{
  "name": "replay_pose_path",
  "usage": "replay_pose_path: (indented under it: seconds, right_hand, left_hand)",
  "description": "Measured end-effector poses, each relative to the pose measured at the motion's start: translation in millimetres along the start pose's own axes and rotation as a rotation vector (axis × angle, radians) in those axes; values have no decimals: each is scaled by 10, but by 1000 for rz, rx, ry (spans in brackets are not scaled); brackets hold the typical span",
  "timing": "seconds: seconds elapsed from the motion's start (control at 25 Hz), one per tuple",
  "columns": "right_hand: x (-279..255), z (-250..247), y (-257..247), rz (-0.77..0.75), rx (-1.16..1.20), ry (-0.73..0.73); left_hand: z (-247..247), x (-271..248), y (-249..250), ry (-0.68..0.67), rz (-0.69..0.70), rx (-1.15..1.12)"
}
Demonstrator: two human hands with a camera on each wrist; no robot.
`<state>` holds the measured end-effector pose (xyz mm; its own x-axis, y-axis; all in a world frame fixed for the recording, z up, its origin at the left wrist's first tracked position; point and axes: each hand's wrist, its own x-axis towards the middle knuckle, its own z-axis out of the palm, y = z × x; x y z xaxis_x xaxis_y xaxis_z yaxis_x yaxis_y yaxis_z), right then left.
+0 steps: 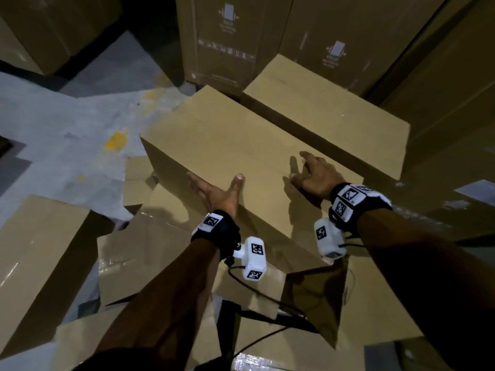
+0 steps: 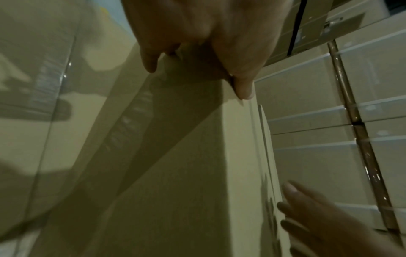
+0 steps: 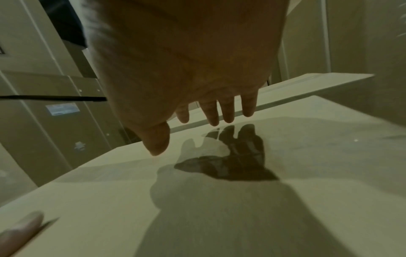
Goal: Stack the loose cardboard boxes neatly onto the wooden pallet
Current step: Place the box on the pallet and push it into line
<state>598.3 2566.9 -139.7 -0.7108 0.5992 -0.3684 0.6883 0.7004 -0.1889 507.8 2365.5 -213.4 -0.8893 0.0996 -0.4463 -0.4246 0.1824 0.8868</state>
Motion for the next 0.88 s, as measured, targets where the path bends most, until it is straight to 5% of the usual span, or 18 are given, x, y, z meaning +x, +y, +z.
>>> replay_pose_path:
  seconds: [0.48,0.88]
  right_hand:
    - [808,-56,-470,-2,-139,-20]
    - [530,-209,-734,-78,-165,-45]
  left_hand:
    - [-69,-1,-216,-28,74,-135]
    - [-484,-229,-351,-23,57,-52]
